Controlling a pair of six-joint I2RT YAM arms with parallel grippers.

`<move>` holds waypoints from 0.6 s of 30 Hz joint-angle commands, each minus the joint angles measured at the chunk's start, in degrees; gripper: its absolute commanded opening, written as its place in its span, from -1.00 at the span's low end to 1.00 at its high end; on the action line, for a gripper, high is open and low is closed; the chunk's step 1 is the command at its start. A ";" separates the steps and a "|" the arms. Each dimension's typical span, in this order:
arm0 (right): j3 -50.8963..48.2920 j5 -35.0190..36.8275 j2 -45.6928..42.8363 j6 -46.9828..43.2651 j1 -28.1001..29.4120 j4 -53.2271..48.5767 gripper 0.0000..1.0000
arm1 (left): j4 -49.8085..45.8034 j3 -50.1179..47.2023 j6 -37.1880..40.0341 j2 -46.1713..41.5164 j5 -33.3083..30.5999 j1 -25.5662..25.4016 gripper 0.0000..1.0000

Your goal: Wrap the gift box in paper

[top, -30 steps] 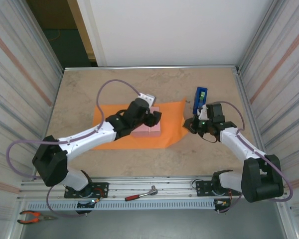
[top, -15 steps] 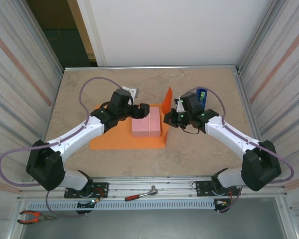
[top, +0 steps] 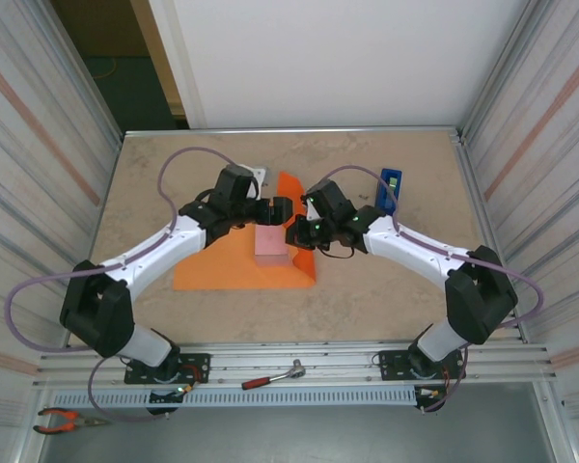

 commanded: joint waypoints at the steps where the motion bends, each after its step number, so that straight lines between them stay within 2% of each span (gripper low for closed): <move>1: 2.11 1.57 0.87 1.43 0.86 0.31 -1.00 | 0.11 0.20 -0.80 0.94 0.83 0.43 0.69; 8: 2.20 1.71 1.10 1.78 1.55 1.12 -1.00 | 2.36 -2.28 -1.14 2.43 0.34 1.10 0.57; 11: 2.32 1.66 1.22 1.82 1.77 1.40 -1.00 | 3.23 -2.66 -1.13 3.18 0.97 1.16 0.36; 18: 2.63 1.27 2.13 2.14 2.17 2.35 -1.00 | 5.55 -3.43 -0.70 3.92 2.77 1.13 0.04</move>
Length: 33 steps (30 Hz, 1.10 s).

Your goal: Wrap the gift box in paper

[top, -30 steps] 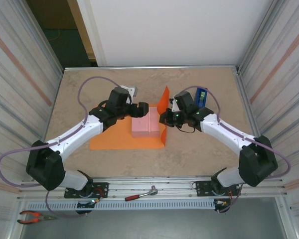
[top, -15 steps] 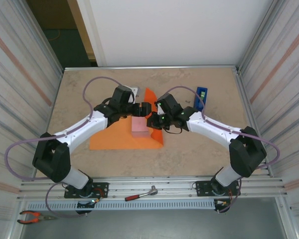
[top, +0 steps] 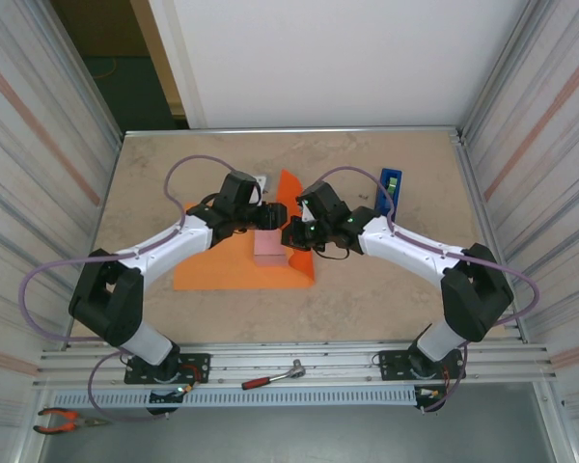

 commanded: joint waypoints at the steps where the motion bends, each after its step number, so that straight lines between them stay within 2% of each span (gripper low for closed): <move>1: 1.97 0.01 0.91 1.02 0.64 1.28 -1.00 | 2.64 -0.60 0.67 0.51 1.81 0.30 -0.03; 3: 2.06 -0.32 1.23 1.22 0.68 1.60 -1.00 | 4.11 -1.26 0.86 0.68 2.79 0.25 -0.24; 5: 2.20 -0.66 1.33 1.11 0.66 1.59 -0.93 | 5.52 -1.96 0.97 0.70 3.49 0.27 -0.58; 6: 2.30 -0.78 1.27 0.93 0.70 1.26 -0.66 | 6.12 -2.26 1.34 0.72 3.73 0.28 -0.76; 8: 2.26 -1.01 0.68 0.52 0.15 0.55 -0.05 | 5.66 -2.35 1.82 0.70 3.44 0.58 -1.00; 10: 1.20 -1.71 -1.07 0.18 -1.29 0.65 0.20 | 5.98 -3.17 1.74 0.13 3.63 1.40 -1.00; 12: -0.25 -2.21 -3.60 -0.07 -3.39 0.98 0.27 | 6.25 -4.31 1.65 -0.71 3.76 2.26 -1.00; 17: -2.70 -3.88 -6.85 -0.03 -8.94 1.82 0.28 | 5.04 -6.39 3.67 -3.12 2.45 2.83 -1.00; 20: -1.93 -4.60 -5.52 -0.23 -10.52 2.47 0.20 | 5.00 -7.93 4.22 -3.89 0.96 2.85 -1.00; 29: 1.87 -6.74 4.87 -0.13 -9.98 7.03 -0.56 | 4.01 -9.16 4.04 -3.39 -2.24 2.86 -1.00; 33: 3.11 -7.05 8.84 -0.17 -8.84 8.21 -0.70 | 3.70 -9.18 4.24 -2.81 -3.00 2.78 -1.00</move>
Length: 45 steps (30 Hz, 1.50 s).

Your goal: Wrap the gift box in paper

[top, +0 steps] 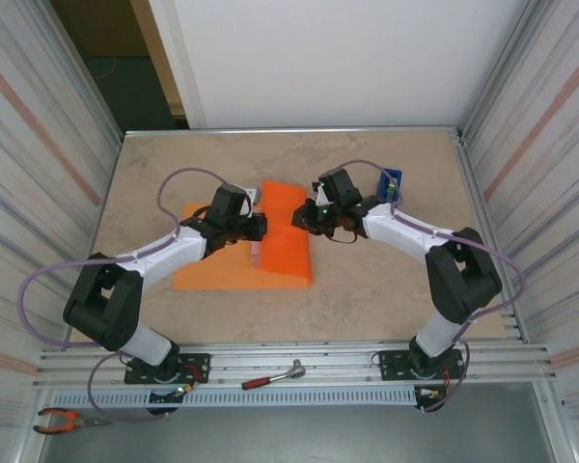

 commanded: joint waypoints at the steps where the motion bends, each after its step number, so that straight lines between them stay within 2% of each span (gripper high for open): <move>1: 2.44 -1.40 2.51 -0.08 1.30 2.13 -0.72 | -0.74 -0.35 1.16 -0.47 -1.88 0.19 -1.00; 6: 1.02 -0.65 4.62 -0.11 1.74 2.50 -0.78 | -1.31 -0.25 1.36 -0.82 -2.31 0.25 -1.00; 7: 0.53 -0.38 4.87 -0.14 1.67 2.55 -0.79 | -2.11 0.19 1.60 -1.21 -2.67 0.26 -0.94; 14: -1.26 -0.35 5.65 -0.10 1.42 3.12 -0.82 | -9.43 4.93 2.73 -1.50 -5.64 2.99 -0.08; 18: -1.53 -0.42 5.75 -0.04 1.44 3.12 -0.82 | -8.75 5.16 3.12 -0.30 -3.71 4.07 0.24; 21: -1.71 -0.48 5.91 -0.01 1.53 3.28 -0.82 | -6.80 4.91 2.78 0.89 -1.28 4.06 0.36; 29: -0.62 -0.74 7.01 0.25 1.86 3.56 -0.83 | -4.19 6.06 1.98 5.53 1.92 3.54 0.50; 37: 0.30 -1.16 7.75 0.38 2.30 3.49 -0.84 | -4.20 6.96 2.08 9.04 0.07 1.61 0.54; 40: 0.65 -1.41 7.63 0.38 2.25 3.40 -0.84 | -5.32 6.93 1.61 10.00 -1.10 1.35 0.44; 45: 1.28 -1.97 6.10 -0.13 1.45 2.72 -0.84 | -5.88 5.28 0.72 9.94 -3.74 1.39 0.08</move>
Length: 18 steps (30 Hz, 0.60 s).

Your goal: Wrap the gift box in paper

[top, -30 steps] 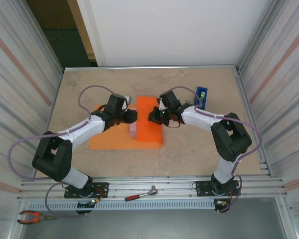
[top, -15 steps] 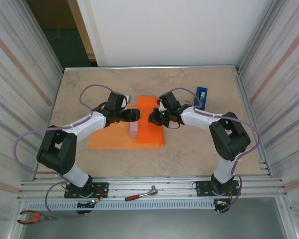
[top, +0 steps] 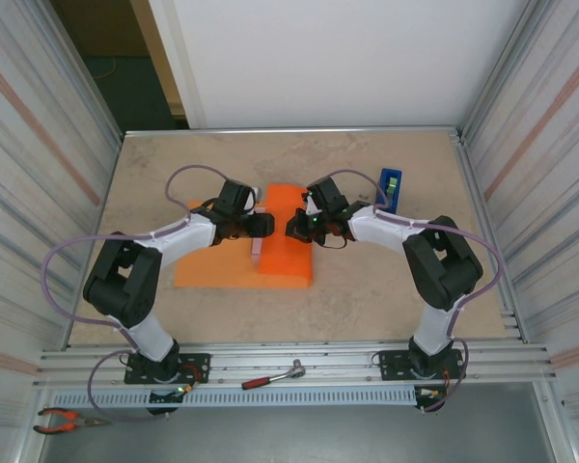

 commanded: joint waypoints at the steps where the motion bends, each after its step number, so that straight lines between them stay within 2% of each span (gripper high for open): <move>1: 1.74 -1.02 -0.74 -0.15 -0.65 -1.41 -0.84 | -1.74 -0.84 -0.26 0.34 -2.14 -0.27 0.06; 7: 1.61 -1.12 -2.43 -0.80 -2.45 -2.03 -0.84 | -1.45 -3.05 -0.98 -1.93 -2.93 0.07 -0.05; 18: 3.54 -3.12 0.40 -1.45 -2.29 -0.53 -0.84 | -0.05 -8.14 -3.23 -5.83 -1.87 0.09 -0.06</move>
